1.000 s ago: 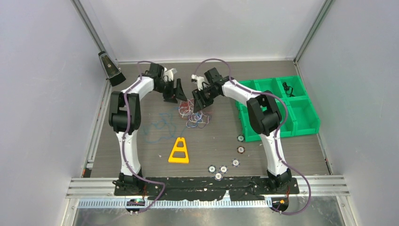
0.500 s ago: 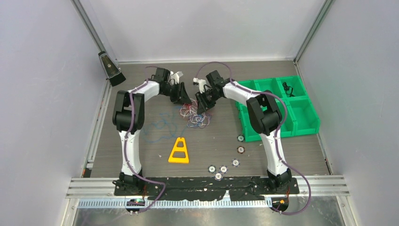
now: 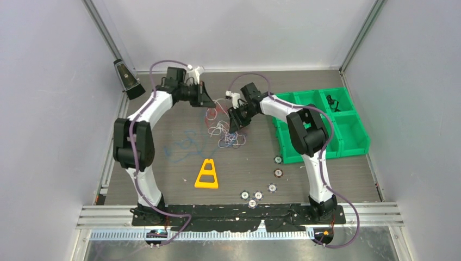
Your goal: Untangle the cables
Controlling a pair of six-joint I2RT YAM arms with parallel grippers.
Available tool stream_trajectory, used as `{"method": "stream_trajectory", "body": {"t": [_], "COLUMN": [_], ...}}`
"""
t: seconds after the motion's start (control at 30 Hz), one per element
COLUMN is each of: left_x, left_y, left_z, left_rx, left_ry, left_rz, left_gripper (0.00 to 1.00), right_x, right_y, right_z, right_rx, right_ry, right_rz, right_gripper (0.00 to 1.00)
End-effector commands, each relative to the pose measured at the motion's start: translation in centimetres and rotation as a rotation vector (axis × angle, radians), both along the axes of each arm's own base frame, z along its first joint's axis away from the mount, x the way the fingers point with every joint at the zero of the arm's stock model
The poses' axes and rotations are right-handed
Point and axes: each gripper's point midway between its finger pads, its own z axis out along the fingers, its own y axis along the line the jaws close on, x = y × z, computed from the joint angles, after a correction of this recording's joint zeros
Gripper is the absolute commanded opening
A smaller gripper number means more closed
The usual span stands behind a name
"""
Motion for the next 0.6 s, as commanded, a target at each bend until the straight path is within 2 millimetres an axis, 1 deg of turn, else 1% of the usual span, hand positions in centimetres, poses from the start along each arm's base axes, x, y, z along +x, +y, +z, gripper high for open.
{"method": "stream_trajectory", "body": {"t": [0.0,0.17,0.3,0.37,0.43,0.47,0.5,0.53,0.57], "left_x": [0.7,0.7,-0.6,-1.4,-2.6,-3.3,-3.9,-4.3,-4.7], "left_y": [2.2,5.4,6.6,6.9,6.5,6.2,6.1,6.0,6.0], "left_z": [9.2,16.0,21.5,23.4,24.2,24.0,23.7,23.3,22.8], "left_rx": [-0.02,-0.091,-0.136,-0.155,-0.179,-0.186,-0.188,-0.189,-0.183], "left_ry": [-0.262,-0.341,-0.443,-0.48,-0.502,-0.506,-0.507,-0.512,-0.515], "left_rz": [0.047,0.145,0.154,0.149,0.101,0.068,0.046,0.03,0.015], "left_gripper": [0.0,0.0,0.0,0.0,0.0,0.0,0.0,0.0,0.0], "right_x": [-0.6,-1.2,-1.7,-2.0,-2.6,-2.9,-3.0,-3.5,-3.7], "right_y": [-1.7,-2.3,-2.7,-2.8,-2.5,-2.0,-2.0,-1.6,-1.5], "right_z": [-0.1,-0.3,-0.5,0.0,1.7,3.6,5.7,7.3,9.7], "right_rx": [-0.063,-0.081,-0.09,-0.082,-0.033,0.021,0.055,0.102,0.138], "right_ry": [-0.014,-0.015,-0.016,-0.026,-0.033,-0.054,-0.086,-0.086,-0.134], "right_rz": [-0.014,-0.01,0.004,0.032,0.077,0.111,0.126,0.153,0.177], "right_gripper": [0.38,0.38,0.41,0.45,0.53,0.59,0.65,0.68,0.74]}}
